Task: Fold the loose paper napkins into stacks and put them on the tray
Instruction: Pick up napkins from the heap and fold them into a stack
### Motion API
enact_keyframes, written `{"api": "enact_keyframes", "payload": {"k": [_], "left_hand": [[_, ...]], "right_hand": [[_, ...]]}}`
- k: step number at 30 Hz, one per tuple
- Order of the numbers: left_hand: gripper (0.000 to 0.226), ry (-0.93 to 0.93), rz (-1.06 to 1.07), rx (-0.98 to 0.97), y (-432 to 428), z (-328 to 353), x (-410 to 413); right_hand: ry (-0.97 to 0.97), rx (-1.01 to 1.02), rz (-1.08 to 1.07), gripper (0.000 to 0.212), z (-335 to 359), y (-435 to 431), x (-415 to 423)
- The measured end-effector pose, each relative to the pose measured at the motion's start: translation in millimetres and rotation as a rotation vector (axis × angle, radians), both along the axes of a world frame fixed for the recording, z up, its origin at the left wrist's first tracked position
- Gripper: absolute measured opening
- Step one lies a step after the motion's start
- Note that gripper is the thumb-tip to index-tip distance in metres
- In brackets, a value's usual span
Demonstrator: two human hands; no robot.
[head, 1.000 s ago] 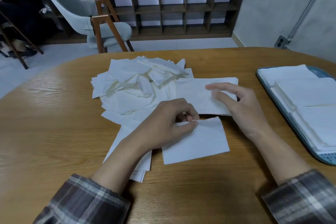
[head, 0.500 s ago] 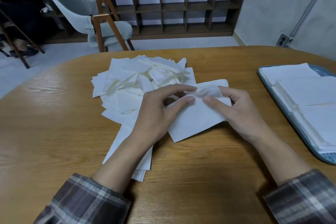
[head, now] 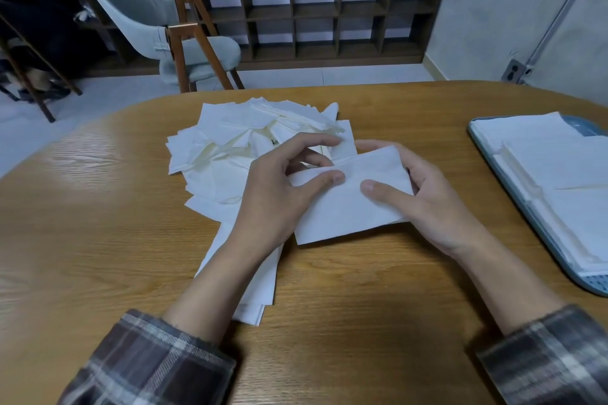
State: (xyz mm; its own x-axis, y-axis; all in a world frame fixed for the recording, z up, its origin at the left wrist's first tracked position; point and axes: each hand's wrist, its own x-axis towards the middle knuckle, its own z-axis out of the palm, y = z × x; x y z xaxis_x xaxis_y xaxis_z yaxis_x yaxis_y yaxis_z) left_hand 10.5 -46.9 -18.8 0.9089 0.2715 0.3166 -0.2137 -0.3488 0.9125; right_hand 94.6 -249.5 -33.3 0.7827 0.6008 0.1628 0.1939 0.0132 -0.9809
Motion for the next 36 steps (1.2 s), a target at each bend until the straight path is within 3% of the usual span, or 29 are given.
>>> {"api": "enact_keyframes", "payload": {"k": [9,12,15,18,22,27,32,36], "left_hand": [[0.032,-0.024,0.038,0.028,-1.2,-1.0,-0.3],[0.033,-0.047,0.089,0.088,-0.6,-5.0,0.9],[0.035,-0.1,0.187,0.236,3.0,-10.6,3.7],[0.034,-0.041,0.207,0.191,4.2,-9.1,4.3],[0.03,0.087,0.049,-0.042,6.5,1.1,-1.5],[0.034,0.205,-0.088,-0.193,10.4,1.7,-14.6],[0.041,0.164,0.017,0.037,17.9,4.5,-22.6],[0.05,0.204,0.037,0.204,24.2,-4.1,-27.8]], "right_hand": [[-0.02,-0.01,0.025,0.05,3.5,3.1,-4.5],[-0.034,-0.006,0.016,0.06,3.2,3.0,-4.9],[-0.03,0.051,0.007,0.071,4.0,1.5,-5.0],[0.019,0.152,0.026,0.074,5.2,-0.4,-3.8],[0.122,0.279,0.077,0.069,6.4,-0.5,-3.6],[0.133,0.254,0.088,0.063,1.2,0.7,-5.5],[0.218,0.225,0.133,0.048,-1.8,1.1,-8.4],[0.007,0.026,0.053,0.026,-13.7,3.7,-7.4]]}}
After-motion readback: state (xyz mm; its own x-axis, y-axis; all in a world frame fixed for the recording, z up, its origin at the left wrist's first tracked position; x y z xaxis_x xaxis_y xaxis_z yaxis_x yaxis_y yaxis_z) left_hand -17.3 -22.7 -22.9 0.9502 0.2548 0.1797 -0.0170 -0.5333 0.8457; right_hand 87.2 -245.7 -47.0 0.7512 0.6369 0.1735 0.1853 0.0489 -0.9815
